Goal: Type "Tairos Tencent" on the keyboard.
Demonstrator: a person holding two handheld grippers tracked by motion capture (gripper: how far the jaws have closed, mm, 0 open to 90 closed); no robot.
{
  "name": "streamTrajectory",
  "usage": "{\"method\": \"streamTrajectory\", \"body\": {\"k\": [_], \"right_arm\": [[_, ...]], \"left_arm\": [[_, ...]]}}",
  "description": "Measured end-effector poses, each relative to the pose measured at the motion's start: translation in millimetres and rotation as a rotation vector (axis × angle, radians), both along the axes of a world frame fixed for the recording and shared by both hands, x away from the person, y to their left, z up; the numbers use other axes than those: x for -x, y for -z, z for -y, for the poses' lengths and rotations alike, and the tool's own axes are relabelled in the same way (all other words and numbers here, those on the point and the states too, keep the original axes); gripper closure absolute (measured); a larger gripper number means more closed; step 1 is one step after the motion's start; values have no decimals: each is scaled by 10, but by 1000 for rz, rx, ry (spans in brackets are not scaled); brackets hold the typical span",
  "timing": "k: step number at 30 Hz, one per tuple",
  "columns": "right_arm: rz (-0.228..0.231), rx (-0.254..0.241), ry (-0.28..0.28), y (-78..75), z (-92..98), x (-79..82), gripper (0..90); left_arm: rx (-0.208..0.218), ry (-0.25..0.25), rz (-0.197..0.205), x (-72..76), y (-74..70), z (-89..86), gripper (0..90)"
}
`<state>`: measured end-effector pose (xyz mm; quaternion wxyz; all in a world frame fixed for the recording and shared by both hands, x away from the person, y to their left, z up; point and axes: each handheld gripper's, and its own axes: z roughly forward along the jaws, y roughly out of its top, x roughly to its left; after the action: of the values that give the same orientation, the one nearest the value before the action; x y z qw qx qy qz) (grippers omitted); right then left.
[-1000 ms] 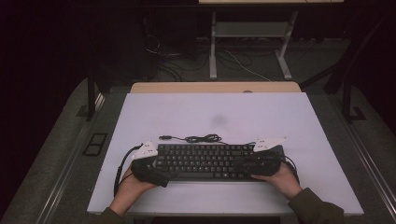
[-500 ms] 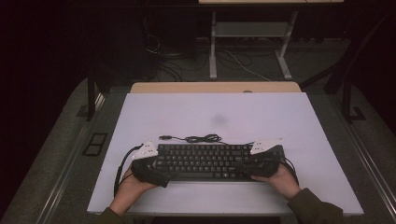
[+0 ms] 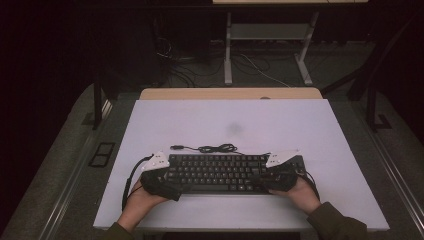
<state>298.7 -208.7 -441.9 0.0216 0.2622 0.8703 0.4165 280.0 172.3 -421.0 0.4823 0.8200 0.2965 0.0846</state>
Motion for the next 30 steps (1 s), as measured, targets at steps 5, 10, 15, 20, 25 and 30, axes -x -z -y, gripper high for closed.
{"method": "streamTrajectory", "body": {"k": [5, 10, 15, 20, 25, 30], "right_arm": [[-1, 2, 0, -2, -2, 0, 892], [-4, -1, 0, 1, 2, -3, 892], [-4, -1, 0, 1, 1, -2, 892], [1, 1, -1, 1, 0, 0, 892], [6, 3, -3, 1, -1, 1, 892], [14, 6, -10, 1, -3, 2, 892]], "left_arm": [[1, 3, 3, -8, -6, 8, 0], [1, 6, 7, -34, -10, 35, 0], [6, 6, 8, -78, -5, 78, 0], [12, 9, 8, -122, -4, 116, 0], [19, 4, 10, -173, -13, 134, 0], [32, 0, 5, -228, -29, 157, 0]]}}
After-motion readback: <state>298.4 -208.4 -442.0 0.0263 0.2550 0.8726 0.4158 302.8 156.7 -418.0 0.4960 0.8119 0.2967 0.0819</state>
